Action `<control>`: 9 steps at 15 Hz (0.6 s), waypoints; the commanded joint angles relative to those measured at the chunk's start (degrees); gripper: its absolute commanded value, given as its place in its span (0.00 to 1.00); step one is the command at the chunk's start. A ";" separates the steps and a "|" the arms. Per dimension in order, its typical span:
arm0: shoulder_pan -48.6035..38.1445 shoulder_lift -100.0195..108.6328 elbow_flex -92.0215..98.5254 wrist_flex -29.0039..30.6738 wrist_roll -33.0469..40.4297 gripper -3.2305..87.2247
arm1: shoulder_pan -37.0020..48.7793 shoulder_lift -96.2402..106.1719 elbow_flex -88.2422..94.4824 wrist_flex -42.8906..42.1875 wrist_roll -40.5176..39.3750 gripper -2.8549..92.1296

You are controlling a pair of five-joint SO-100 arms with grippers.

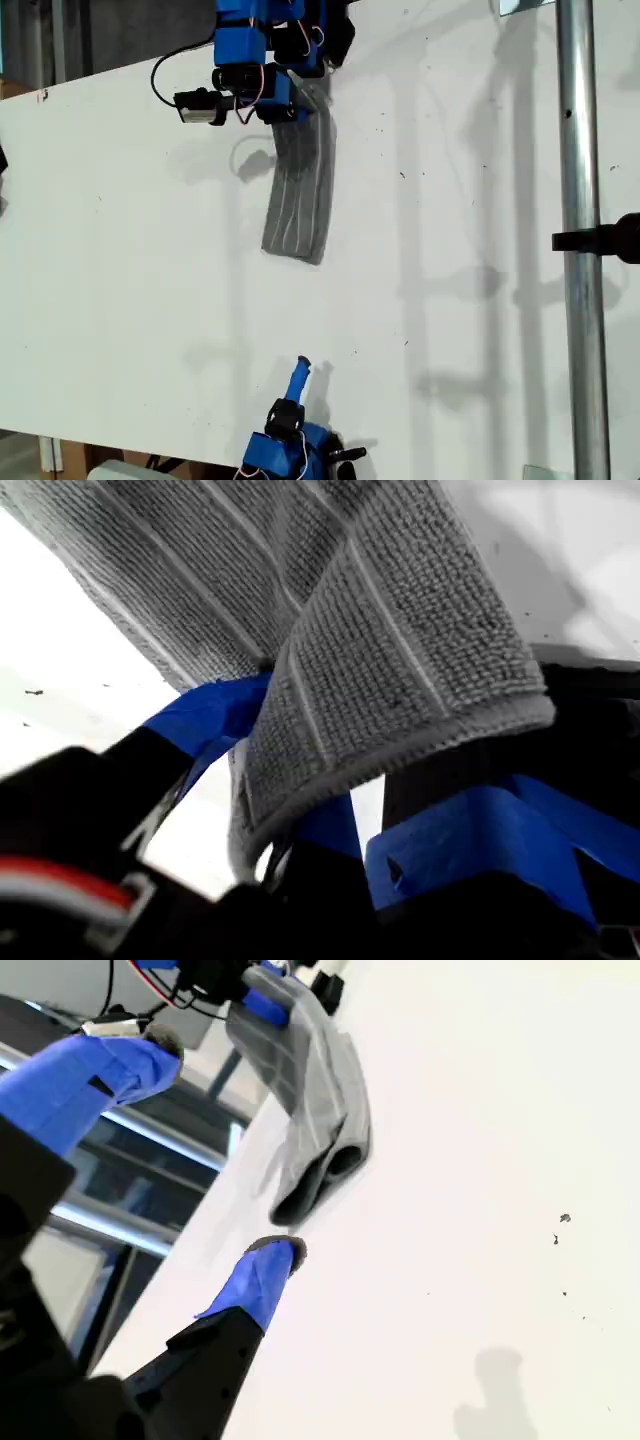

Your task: Grasp corners of a towel and fold twice.

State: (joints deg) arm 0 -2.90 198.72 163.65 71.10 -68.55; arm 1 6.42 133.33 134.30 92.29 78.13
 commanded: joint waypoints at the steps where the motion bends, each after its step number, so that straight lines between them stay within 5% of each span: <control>1: 0.18 0.35 -0.79 -0.44 -0.09 0.40 | -2.11 7.03 0.35 -23.12 -4.92 0.03; 4: 0.70 0.35 -0.97 -0.26 -0.62 0.40 | -0.88 0.44 2.11 -46.93 -7.21 0.03; 9: 0.53 0.35 -0.79 -0.88 -0.62 0.40 | 1.49 -10.11 1.76 -61.17 -8.96 0.09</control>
State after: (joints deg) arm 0 -2.90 198.72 163.65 71.10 -68.55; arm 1 7.21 123.40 137.20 33.66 70.14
